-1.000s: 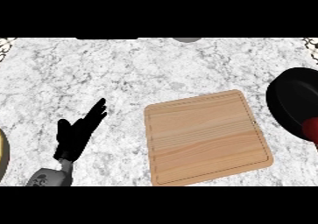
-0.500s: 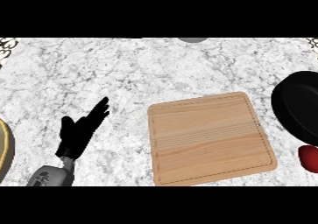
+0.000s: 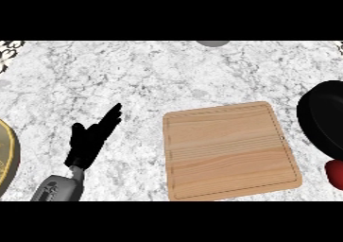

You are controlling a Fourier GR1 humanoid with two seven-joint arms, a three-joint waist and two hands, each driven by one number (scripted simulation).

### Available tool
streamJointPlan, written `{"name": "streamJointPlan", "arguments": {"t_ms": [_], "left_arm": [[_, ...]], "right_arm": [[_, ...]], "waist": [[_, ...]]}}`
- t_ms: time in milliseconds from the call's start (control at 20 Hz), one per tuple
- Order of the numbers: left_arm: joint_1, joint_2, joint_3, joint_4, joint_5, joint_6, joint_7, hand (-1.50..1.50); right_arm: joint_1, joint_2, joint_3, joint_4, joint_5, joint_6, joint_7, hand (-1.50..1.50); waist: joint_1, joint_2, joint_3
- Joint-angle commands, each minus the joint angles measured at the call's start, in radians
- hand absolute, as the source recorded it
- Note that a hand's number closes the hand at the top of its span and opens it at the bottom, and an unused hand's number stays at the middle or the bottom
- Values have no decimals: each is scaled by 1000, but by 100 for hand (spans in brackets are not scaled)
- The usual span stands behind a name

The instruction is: Pick the tomato from the cutting board and place it in the pot

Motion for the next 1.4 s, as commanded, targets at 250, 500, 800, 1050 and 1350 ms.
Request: {"name": "streamJointPlan", "arguments": {"t_ms": [250,500,800,1050,1350], "left_arm": [[15,3,7,32,-20,-12,-45,0],[-4,3,13,-31,-11,-1,53,0],[7,-22,12,38,-27,-4,-17,0],[3,-29,13,37,-43,14,-6,0],[22,15,62,20,-21,-27,-7,0]], "right_arm": [[-212,103,169,-19,208,-19,-67,150],[-324,133,244,-1,358,-102,-47,150],[-421,185,343,-36,595,-338,90,150],[-428,249,490,-4,743,-218,253,150],[-472,328,521,29,832,-98,371,-150]], "waist": [[3,-2,-4],[-11,-7,-4],[-16,-5,-6],[-19,-5,-8],[-42,-13,-7]]}}
